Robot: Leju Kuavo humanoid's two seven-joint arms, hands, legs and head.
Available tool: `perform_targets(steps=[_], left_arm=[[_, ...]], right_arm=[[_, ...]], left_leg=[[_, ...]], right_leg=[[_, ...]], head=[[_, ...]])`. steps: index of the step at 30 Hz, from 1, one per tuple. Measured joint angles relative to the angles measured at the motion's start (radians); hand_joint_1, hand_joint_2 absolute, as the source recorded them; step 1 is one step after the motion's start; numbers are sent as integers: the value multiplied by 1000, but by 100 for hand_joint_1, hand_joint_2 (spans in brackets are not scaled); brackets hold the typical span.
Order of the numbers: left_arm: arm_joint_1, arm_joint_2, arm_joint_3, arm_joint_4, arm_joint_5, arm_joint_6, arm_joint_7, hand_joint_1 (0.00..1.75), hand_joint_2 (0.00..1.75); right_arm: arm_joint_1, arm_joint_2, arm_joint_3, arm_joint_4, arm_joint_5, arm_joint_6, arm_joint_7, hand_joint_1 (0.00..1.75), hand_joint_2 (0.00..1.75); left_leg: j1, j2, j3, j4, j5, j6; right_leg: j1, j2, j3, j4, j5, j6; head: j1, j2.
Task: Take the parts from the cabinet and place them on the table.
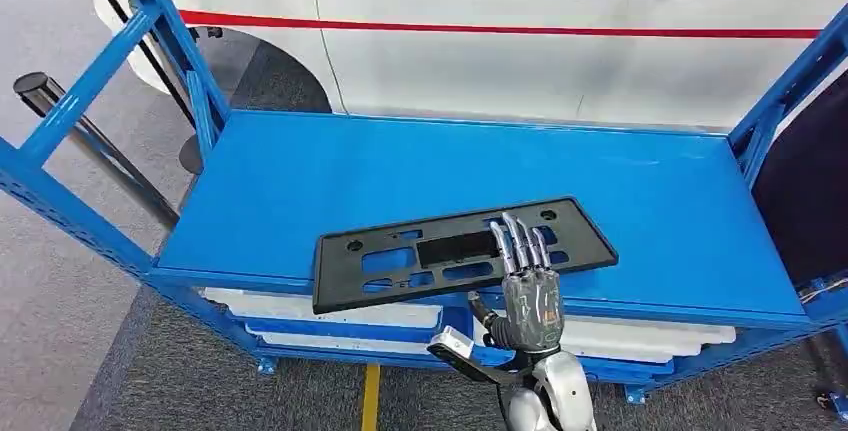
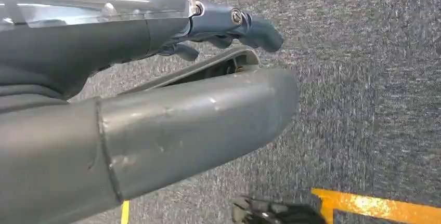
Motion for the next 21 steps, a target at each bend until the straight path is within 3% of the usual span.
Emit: perform_targets(steps=[1,2,4,5,6,7,9,11,12,14,15,16,17,19,20,21], left_arm=[[2,0,0,0,-1,0,0,0,0],[3,0,0,0,-1,0,0,0,0],[3,1,0,0,-2,0,0,0,0],[4,1,0,0,-2,0,0,0,0],[1,1,0,0,-2,0,0,0,0],[1,2,0,0,-3,2,-1,0,0],[6,2,0,0,-13,2,1,0,0],[2,1,0,0,-29,3,7,0,0],[0,2,0,0,-39,3,11,0,0],[-2,2,0,0,-56,3,17,0,0],[-2,3,0,0,-61,8,19,0,0],[-3,3,0,0,-64,12,19,0,0],[-3,3,0,0,-71,13,19,0,0],[-6,4,0,0,-81,12,19,0,0],[-7,3,0,0,-84,11,19,0,0],[-8,3,0,0,-88,11,18,0,0]], right_arm=[[0,0,0,0,1,0,0,0,175],[0,0,0,0,1,0,0,0,175],[0,0,0,0,1,0,0,0,175],[0,0,0,0,1,0,0,0,175],[-1,0,0,0,1,0,0,0,175],[-1,0,0,-1,5,0,0,0,175],[-1,0,0,-2,31,0,7,0,175],[-2,-2,0,-5,81,0,23,0,175],[-3,-3,1,-5,101,0,35,0,175],[-5,-7,9,-2,133,0,78,0,175],[-8,-12,20,0,156,0,117,0,175],[-11,-16,34,3,174,0,156,0,175],[-15,-24,50,5,193,0,202,0,175],[-33,-55,105,12,227,0,304,0,175],[-45,-69,132,15,235,0,329,0,175],[-54,-80,156,19,239,0,339,0,175]], left_leg=[[1,0,-10,-14,16,0],[2,0,-1,-67,67,-2],[4,1,52,-244,208,-1],[1,1,62,-281,215,4],[-5,3,58,-291,173,11],[-5,3,61,-287,204,22],[-4,2,63,-286,209,34],[3,5,68,-297,219,47],[3,5,68,-297,218,50],[2,5,65,-296,217,51],[2,5,64,-296,213,52],[2,5,64,-296,212,53],[2,5,65,-296,211,53],[0,3,70,-296,210,52],[1,4,71,-297,211,51],[-6,3,67,-293,208,44]], right_leg=[[0,2,10,0,-7,1],[-1,3,22,0,-15,3],[-1,3,46,3,-33,11],[1,3,52,6,-40,16],[3,6,47,11,-44,22],[5,5,44,12,-49,29],[5,5,50,9,-52,37],[3,4,41,39,-82,51],[1,4,14,96,-119,57],[-5,4,-68,260,-194,65],[-7,3,-103,319,-205,68],[-8,3,-110,323,-186,68],[-8,3,-95,282,-148,66],[-7,3,-15,108,-50,55],[-2,2,19,27,-31,43],[3,-1,22,10,-38,40]], head=[[0,0],[0,0],[0,0],[0,0],[0,0],[0,0],[0,0],[1,0],[0,0],[0,0],[0,0],[0,0],[0,0],[0,0],[0,0],[0,0]])
